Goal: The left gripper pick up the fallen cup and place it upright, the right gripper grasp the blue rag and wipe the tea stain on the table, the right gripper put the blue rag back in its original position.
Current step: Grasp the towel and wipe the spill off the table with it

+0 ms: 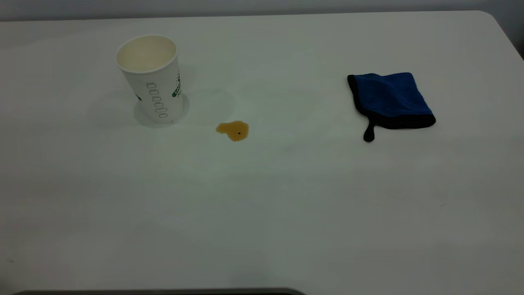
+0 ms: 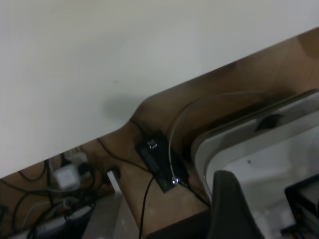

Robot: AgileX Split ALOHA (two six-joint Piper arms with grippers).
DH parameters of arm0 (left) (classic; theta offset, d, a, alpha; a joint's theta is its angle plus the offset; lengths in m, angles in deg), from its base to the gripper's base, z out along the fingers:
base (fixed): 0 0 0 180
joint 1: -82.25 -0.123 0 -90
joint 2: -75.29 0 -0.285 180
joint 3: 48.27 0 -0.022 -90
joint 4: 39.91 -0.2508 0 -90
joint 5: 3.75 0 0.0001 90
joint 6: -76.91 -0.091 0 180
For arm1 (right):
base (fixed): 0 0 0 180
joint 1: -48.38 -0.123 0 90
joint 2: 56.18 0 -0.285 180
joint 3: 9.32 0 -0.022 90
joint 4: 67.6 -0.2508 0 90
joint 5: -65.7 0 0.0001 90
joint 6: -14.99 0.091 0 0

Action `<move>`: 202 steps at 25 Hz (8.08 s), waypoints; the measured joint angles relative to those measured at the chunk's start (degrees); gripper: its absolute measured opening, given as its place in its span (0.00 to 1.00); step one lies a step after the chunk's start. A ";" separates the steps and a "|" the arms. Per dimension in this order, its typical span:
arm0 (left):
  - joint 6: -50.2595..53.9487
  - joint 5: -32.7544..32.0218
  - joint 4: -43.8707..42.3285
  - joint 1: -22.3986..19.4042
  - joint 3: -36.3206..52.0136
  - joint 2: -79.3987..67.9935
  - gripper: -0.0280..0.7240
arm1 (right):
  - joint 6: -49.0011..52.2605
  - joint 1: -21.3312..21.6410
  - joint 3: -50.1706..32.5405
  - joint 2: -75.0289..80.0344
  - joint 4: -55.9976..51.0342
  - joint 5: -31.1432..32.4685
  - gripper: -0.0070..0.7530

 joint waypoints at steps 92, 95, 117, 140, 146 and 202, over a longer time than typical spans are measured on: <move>0.10 -1.81 -1.87 -15.69 3.00 37.74 0.66 | -66.27 -0.88 47.08 131.73 -50.42 -48.92 0.79; 0.10 -1.81 -1.87 -15.69 3.00 37.74 0.66 | -67.78 -2.01 49.62 135.72 -50.64 -51.41 0.79; 0.15 -1.81 -1.87 -15.69 3.00 37.74 0.66 | -72.44 -7.89 50.97 139.33 -51.20 -57.76 0.06; 0.15 -1.81 -1.87 -15.69 3.00 37.74 0.66 | -69.69 -28.94 68.07 146.34 -51.16 -47.14 0.06; 0.15 -1.81 -1.87 -15.69 3.00 37.74 0.66 | -68.89 -29.86 68.07 146.34 -47.37 -36.14 0.06; 0.21 -1.81 -2.12 -15.69 3.00 37.74 0.66 | -40.24 -18.97 70.91 145.39 -21.84 -35.42 0.06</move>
